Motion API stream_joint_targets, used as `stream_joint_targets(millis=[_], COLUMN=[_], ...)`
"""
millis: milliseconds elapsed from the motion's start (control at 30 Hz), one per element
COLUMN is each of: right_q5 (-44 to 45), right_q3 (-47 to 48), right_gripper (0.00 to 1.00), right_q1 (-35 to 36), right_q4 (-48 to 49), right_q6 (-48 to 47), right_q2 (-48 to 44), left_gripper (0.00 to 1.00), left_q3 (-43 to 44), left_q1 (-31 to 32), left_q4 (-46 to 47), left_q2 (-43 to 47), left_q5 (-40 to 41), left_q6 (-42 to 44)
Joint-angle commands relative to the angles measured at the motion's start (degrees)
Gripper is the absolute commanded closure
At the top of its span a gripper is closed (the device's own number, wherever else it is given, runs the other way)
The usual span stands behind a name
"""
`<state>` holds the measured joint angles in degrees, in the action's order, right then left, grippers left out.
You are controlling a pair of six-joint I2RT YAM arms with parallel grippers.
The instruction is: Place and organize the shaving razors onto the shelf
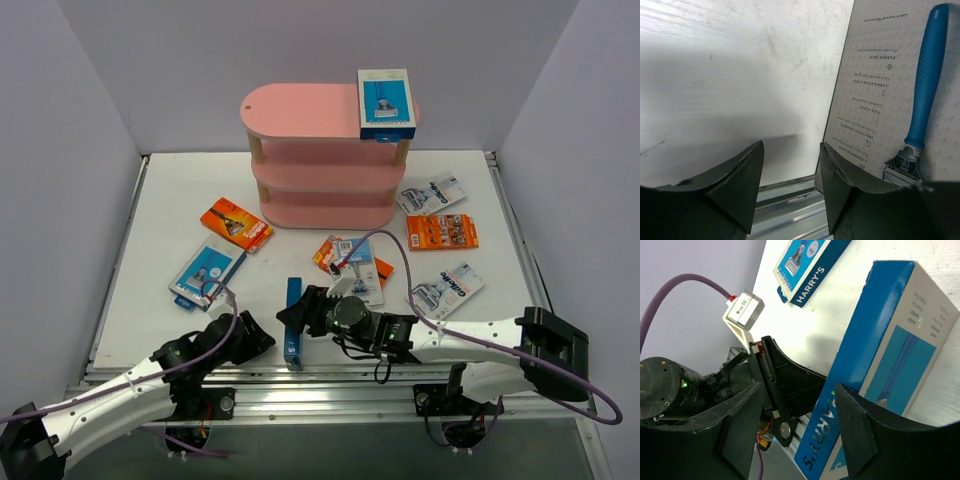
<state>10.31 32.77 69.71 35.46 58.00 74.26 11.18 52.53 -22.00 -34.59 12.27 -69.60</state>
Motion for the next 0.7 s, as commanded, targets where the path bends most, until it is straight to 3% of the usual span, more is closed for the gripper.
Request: stream_joint_targets(millis=[0, 300, 667], right_q5=[2.87, 3.84, 5.34], right_q3=[2.55, 1.42, -3.68], right_gripper=[0.45, 0.42, 0.41], right_q1=[-0.8, -3.18, -5.2], right_q4=[-3.19, -6.72, -9.36], right_q6=[-2.1, -2.45, -1.22], right_q2=[-3.94, -9.65, -15.02], left_gripper=[0.42, 0.39, 0.25], left_q3=[4.81, 10.96, 27.3], left_q1=[0.29, 0.29, 0.29], left_q4=[-6.12, -10.78, -14.57], left_q2=[2.32, 3.48, -1.09], left_q5=[2.31, 3.37, 3.46], left_q6=[1.84, 7.18, 18.88])
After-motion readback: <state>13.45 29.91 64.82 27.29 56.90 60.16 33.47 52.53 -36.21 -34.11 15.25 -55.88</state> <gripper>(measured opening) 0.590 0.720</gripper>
